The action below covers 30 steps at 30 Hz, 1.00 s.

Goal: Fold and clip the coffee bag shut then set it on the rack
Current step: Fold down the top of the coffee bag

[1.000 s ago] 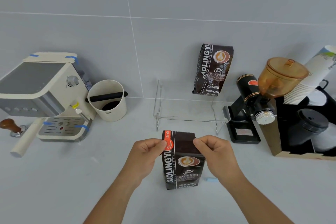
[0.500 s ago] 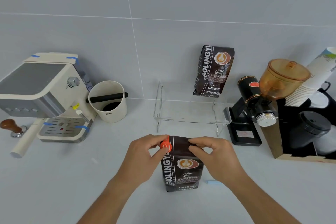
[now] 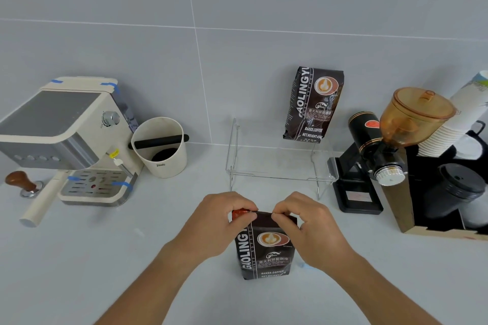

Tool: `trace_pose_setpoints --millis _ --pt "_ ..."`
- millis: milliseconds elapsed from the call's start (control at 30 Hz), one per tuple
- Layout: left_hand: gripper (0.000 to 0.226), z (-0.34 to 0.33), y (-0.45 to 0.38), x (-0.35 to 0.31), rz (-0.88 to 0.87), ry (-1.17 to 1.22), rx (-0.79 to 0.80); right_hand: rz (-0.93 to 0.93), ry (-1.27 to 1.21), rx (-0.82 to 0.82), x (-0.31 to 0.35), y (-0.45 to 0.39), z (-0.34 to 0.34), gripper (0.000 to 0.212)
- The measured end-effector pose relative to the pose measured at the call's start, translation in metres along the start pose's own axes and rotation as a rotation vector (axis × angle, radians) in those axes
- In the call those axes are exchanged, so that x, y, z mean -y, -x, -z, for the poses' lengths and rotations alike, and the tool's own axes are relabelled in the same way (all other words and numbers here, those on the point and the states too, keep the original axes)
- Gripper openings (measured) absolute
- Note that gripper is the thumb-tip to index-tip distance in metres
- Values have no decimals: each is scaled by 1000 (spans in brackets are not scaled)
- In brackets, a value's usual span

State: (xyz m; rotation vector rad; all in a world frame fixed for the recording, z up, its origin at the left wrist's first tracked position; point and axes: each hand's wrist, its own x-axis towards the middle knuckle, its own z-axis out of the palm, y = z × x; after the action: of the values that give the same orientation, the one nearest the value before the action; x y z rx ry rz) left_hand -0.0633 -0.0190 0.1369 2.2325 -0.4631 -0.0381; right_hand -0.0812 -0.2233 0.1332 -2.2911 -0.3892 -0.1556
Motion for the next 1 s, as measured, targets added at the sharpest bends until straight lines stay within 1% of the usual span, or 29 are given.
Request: trace_pose_setpoints --millis 100,200,333,400,467,533,600,733,800,833,933,1000 --pt "8 0 -4 -1 -8 -6 58 -17 -22 2 -2 2 1 8" --pt "9 3 -7 2 11 15 105 -128 -95 13 -2 4 1 9" --pt "13 3 -7 7 106 111 127 -234 -187 -2 -2 2 1 16" --pt "17 4 -7 10 166 191 127 -311 -288 -13 -2 0 1 18" --pt "15 5 -8 12 218 242 128 -420 -431 -18 0 -4 -1 23" --pt "11 4 -8 12 247 274 144 -517 -546 -12 0 -8 -4 29" --pt "15 -1 -8 13 262 311 152 -583 -614 -9 0 -11 -7 32" --pt "20 -8 -1 13 289 343 157 -670 -708 15 1 -15 -4 24" --pt "35 -10 4 14 266 278 167 -699 -711 54 -1 -16 -2 19" --pt "38 -11 6 16 250 241 157 -703 -704 90 -3 -16 -2 17" --pt "36 -14 8 18 199 184 109 -692 -691 223 -5 -15 2 14" --pt "30 -16 9 20 186 154 103 -640 -617 314 -7 -13 5 23"
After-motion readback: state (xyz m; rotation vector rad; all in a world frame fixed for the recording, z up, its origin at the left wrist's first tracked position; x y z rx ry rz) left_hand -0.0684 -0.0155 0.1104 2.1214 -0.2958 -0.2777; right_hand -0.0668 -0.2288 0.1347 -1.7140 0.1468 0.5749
